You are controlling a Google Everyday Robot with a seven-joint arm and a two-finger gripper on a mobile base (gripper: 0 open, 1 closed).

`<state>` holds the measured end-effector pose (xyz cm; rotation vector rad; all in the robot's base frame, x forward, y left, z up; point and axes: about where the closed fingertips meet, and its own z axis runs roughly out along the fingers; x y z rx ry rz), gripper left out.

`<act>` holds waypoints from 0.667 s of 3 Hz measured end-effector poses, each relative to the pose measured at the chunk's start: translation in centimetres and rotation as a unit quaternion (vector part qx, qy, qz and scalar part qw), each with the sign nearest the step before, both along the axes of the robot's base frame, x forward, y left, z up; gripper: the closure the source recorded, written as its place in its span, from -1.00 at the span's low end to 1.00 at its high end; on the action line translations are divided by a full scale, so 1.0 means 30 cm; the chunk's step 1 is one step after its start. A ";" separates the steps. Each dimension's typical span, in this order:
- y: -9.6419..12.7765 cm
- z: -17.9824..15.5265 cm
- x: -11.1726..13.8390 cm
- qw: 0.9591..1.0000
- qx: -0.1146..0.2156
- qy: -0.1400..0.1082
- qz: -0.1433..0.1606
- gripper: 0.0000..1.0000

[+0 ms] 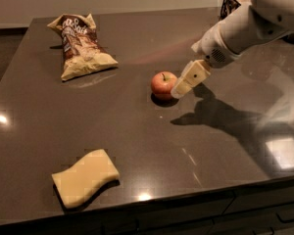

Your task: Move apple near sponge

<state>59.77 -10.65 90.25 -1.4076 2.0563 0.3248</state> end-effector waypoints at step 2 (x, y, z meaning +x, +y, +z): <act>0.100 -0.094 0.022 0.999 0.013 0.020 0.030 -1.00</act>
Offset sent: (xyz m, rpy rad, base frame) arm 0.0058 0.0478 -0.0367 0.0438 0.0516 0.1050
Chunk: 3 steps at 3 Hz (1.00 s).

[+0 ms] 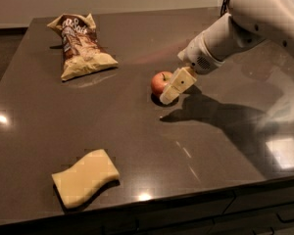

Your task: Move apple near sponge

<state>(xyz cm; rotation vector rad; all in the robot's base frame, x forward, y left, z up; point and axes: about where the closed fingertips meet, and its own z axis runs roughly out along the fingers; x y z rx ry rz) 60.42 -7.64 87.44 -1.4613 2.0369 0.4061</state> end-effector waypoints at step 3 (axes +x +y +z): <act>0.086 -0.038 -0.028 0.999 -0.006 0.016 0.038 0.23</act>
Offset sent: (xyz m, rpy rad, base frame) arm -0.0073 0.0281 -0.0167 -0.0014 0.0312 0.0837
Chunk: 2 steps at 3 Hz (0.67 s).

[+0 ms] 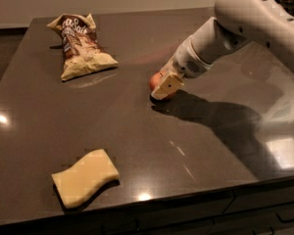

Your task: Move apple near sponge

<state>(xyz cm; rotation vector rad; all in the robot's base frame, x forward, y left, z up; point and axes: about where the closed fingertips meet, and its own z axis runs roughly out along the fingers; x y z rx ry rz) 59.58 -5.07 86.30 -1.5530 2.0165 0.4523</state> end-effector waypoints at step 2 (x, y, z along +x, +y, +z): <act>0.098 0.124 -0.163 0.995 0.025 -0.018 0.097 1.00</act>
Offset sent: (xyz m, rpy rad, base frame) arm -0.1041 0.0633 0.0649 0.1037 -0.0886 0.4279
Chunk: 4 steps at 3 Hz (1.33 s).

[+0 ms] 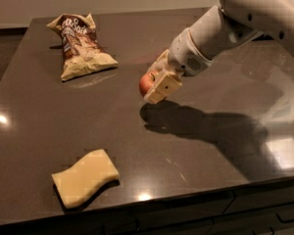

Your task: Move apple near sponge

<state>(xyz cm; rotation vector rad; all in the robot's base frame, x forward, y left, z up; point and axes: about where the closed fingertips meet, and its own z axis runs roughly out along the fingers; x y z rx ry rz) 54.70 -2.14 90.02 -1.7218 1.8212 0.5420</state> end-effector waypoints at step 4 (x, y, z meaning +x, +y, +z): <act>0.257 -0.056 -0.341 0.976 -0.005 -0.048 0.214 1.00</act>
Offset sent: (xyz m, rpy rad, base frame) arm -0.1074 0.0809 0.0094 0.0308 -0.1203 0.4471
